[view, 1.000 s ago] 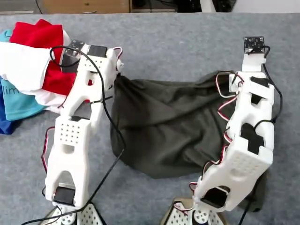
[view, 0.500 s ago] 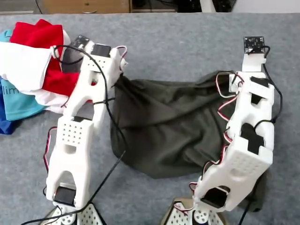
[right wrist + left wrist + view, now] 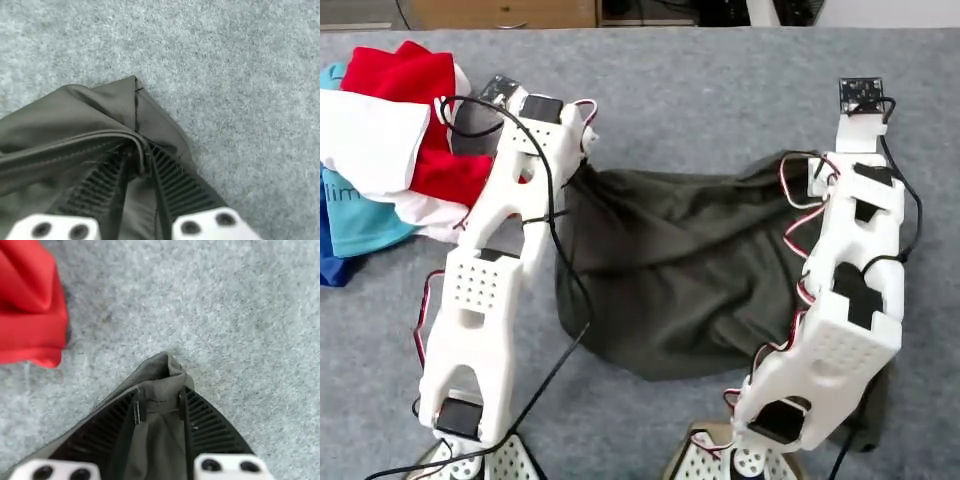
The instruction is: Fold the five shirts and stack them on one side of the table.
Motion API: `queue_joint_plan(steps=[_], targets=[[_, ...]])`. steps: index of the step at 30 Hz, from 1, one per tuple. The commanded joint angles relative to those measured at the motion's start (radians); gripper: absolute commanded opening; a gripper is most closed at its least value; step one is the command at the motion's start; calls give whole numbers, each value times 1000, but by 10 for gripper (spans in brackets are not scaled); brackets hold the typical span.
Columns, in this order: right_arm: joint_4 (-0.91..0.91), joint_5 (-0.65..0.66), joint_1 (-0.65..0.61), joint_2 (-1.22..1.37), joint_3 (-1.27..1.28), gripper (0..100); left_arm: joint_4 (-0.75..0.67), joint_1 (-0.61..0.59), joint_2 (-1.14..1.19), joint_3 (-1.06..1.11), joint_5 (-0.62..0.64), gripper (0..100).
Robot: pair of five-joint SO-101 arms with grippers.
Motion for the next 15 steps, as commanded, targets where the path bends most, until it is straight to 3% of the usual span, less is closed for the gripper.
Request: queue_joint_plan(steps=[1,9,15], targets=[[6,12,-13,-4,-59,2,8,8,-7,-44,-6,122],[6,12,-13,-4,-59,2,8,8,-7,-44,-18,120],[6,12,-13,-4,-59,2,2,8,-7,-46,-51,64]])
